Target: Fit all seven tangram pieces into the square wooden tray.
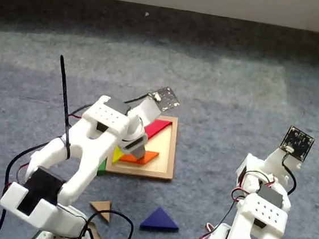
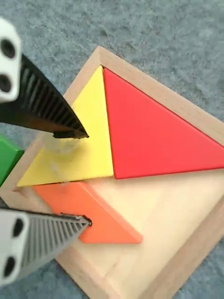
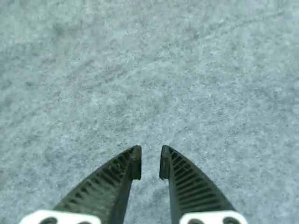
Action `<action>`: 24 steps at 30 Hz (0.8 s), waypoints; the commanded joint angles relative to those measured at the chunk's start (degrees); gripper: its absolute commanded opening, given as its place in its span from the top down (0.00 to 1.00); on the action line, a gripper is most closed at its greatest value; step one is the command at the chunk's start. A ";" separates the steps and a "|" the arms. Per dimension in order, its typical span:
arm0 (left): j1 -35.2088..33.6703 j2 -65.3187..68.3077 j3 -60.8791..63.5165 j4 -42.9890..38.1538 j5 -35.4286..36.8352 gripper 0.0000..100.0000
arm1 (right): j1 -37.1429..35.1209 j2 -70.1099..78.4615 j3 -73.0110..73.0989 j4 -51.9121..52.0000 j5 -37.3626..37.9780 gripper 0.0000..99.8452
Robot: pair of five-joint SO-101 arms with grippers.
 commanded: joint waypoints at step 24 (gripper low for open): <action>-6.64 -19.12 2.59 10.11 -1.93 0.73 | -0.84 -1.27 -0.13 -1.54 -0.26 0.92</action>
